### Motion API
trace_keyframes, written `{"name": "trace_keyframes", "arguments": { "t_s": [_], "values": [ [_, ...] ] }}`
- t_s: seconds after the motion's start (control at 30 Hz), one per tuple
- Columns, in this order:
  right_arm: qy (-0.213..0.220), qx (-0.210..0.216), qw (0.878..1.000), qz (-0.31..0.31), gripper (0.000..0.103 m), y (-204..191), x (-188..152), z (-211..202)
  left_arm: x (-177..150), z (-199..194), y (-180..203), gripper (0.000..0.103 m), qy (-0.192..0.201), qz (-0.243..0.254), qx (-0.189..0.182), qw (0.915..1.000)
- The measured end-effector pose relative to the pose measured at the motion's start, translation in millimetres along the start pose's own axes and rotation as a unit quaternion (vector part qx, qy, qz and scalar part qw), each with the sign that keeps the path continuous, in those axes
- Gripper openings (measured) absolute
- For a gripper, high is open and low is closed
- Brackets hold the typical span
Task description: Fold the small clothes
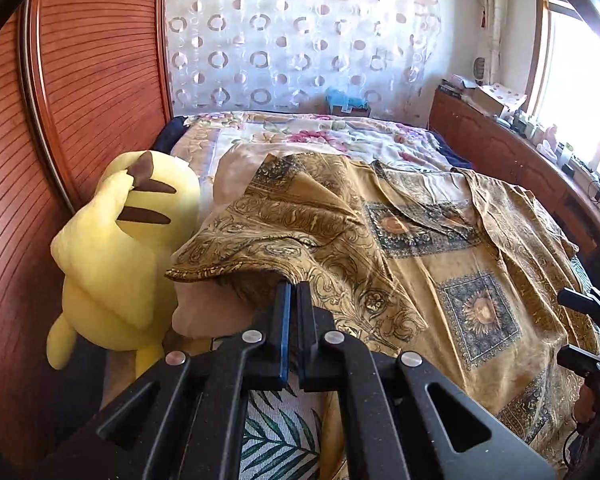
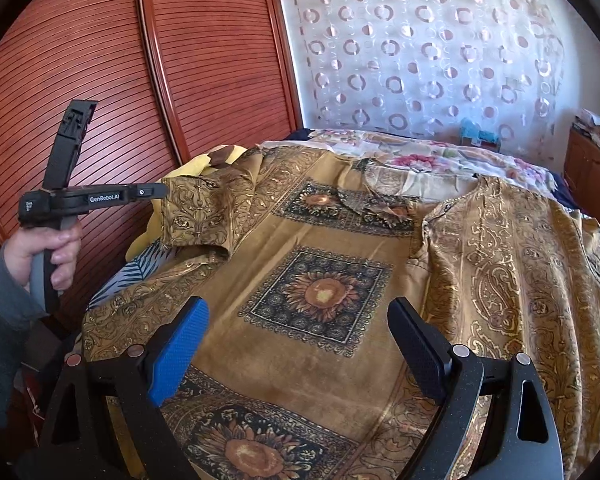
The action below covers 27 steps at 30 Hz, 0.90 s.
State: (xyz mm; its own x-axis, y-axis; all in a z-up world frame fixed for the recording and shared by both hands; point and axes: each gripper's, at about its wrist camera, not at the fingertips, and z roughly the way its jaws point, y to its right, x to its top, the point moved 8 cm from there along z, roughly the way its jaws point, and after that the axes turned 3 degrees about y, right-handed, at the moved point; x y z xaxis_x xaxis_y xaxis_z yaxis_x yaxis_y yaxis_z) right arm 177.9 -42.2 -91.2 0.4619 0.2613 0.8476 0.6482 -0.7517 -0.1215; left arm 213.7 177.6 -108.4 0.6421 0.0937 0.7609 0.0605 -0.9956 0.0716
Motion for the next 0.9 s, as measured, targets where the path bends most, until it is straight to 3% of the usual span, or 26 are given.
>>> {"name": "trace_keyframes", "arguments": {
  "t_s": [0.23, 0.37, 0.47, 0.73, 0.77, 0.8, 0.9],
  "values": [
    [0.001, -0.003, 1.0, 0.005, 0.092, 2, -1, -2, -13, 6, 1, 0.004, -0.016, -0.012, -0.007, 0.9998],
    [0.002, -0.002, 1.0, 0.006, 0.092, -1, -1, -2, -36, 20, 1, 0.005, -0.049, -0.019, -0.011, 0.9986],
    [0.003, -0.001, 1.0, 0.004, 0.092, -2, -1, -3, -54, 32, 1, 0.025, -0.07, -0.033, -0.02, 0.9968],
    [0.0, -0.002, 1.0, 0.001, 0.092, -3, -2, -1, -59, 41, 8, 0.037, -0.069, -0.056, -0.037, 0.9954],
    [0.0, -0.002, 1.0, 0.001, 0.092, -3, -2, -1, -57, 41, 9, 0.025, -0.063, -0.06, -0.04, 0.9954],
    [0.0, -0.002, 1.0, 0.002, 0.092, -3, -3, -1, -57, 40, 10, 0.002, -0.061, -0.057, -0.042, 0.9956],
    [0.0, -0.004, 1.0, 0.0, 0.092, -2, -4, -2, -51, 32, 14, 0.002, -0.044, -0.047, -0.039, 0.9971]
  ]
}}
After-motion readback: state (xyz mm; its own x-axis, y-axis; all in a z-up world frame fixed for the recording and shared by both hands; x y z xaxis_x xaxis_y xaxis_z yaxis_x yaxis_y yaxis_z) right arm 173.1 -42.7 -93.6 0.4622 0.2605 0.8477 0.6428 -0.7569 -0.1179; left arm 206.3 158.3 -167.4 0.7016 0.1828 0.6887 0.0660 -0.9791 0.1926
